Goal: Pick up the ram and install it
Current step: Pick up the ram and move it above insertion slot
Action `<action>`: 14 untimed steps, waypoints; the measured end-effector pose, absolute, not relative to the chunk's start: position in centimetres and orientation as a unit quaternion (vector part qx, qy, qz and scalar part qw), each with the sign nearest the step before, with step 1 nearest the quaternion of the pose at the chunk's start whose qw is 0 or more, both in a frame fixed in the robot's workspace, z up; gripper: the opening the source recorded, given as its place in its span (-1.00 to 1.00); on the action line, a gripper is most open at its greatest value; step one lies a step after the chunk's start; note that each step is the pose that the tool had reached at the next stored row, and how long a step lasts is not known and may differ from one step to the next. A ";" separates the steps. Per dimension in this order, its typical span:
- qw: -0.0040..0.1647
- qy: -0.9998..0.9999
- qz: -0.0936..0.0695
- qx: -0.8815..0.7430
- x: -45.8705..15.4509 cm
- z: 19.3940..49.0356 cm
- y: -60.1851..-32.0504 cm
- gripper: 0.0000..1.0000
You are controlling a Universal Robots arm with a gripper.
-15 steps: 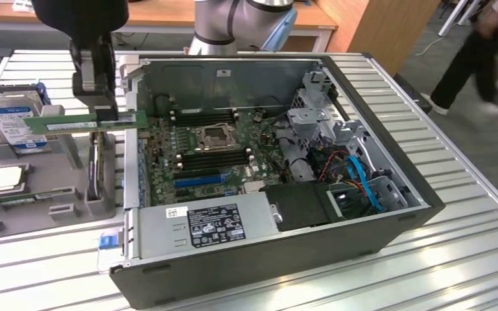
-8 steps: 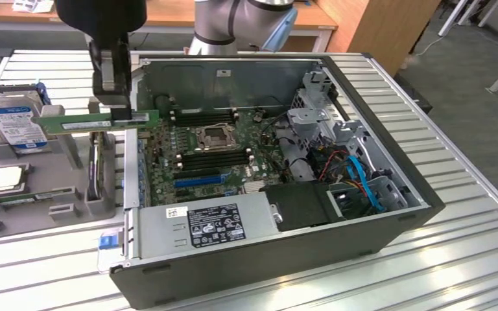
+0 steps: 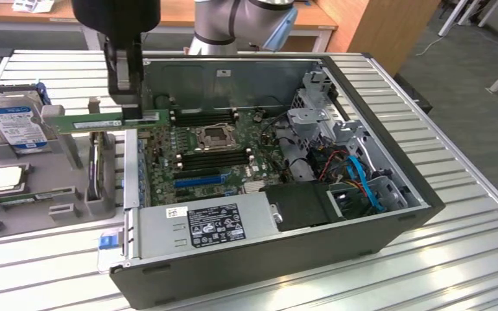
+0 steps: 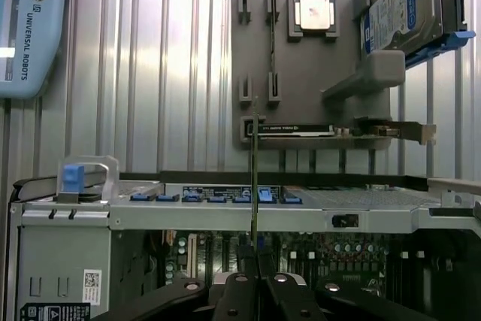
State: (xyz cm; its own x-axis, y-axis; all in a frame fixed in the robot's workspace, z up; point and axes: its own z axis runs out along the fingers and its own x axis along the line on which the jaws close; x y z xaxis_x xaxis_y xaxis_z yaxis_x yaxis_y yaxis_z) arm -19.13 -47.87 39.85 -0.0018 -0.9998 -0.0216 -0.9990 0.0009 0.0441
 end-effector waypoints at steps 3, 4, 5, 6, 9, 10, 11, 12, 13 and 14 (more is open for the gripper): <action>0.008 -0.707 -0.023 0.706 -18.6 39.8 -47.9 -0.77; 0.008 -0.707 -0.023 0.706 -18.4 39.8 -47.9 -0.77; 0.008 -0.707 -0.023 0.706 -18.3 39.8 -47.9 -0.77; 0.008 -0.707 -0.023 0.706 -18.1 39.8 -47.9 -0.77; 0.008 -0.707 -0.023 0.706 -17.5 39.8 -47.9 -0.77; 0.008 -0.707 -0.023 0.706 -17.4 39.8 -47.9 -0.77; 0.008 -0.707 -0.023 0.706 -17.2 39.8 -47.9 -0.77; 0.008 -0.707 -0.023 0.706 -17.0 39.8 -47.9 -0.77; 0.008 -0.707 -0.023 0.706 -16.9 39.8 -47.9 -0.77; 0.008 -0.707 -0.023 0.706 -16.7 39.8 -47.9 -0.77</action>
